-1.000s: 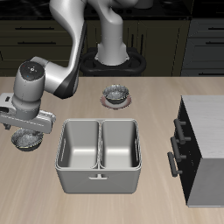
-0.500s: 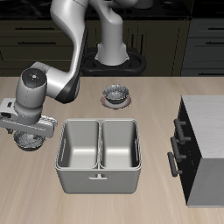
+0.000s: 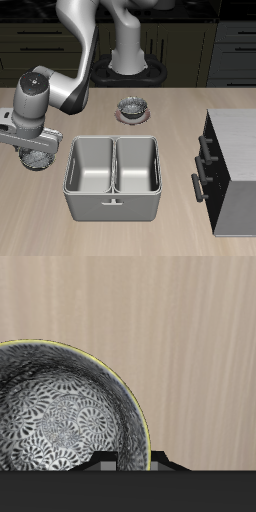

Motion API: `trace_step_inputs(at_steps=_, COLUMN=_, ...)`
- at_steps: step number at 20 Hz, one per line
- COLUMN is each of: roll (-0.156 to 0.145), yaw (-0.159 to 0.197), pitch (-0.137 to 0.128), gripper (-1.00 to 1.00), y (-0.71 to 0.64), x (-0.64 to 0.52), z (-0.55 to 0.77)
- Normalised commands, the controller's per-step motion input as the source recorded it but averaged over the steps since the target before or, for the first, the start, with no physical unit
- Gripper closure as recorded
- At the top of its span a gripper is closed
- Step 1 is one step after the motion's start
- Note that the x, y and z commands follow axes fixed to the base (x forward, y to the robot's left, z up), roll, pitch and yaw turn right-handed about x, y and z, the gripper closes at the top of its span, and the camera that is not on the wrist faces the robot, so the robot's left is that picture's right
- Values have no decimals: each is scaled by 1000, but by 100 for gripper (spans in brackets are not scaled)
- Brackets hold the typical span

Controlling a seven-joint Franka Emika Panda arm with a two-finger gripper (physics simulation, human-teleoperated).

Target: Pick up the bowl on the table and place it on top of the white cabinet

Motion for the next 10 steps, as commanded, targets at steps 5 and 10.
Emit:
trace_step_inputs(at_steps=5, roll=6, yaw=-22, pitch=8, gripper=100, y=14, x=26, z=23)
trace_step_inputs(at_steps=10, roll=8, yaw=-11, pitch=-23, gripper=100, y=34, x=-30, z=179)
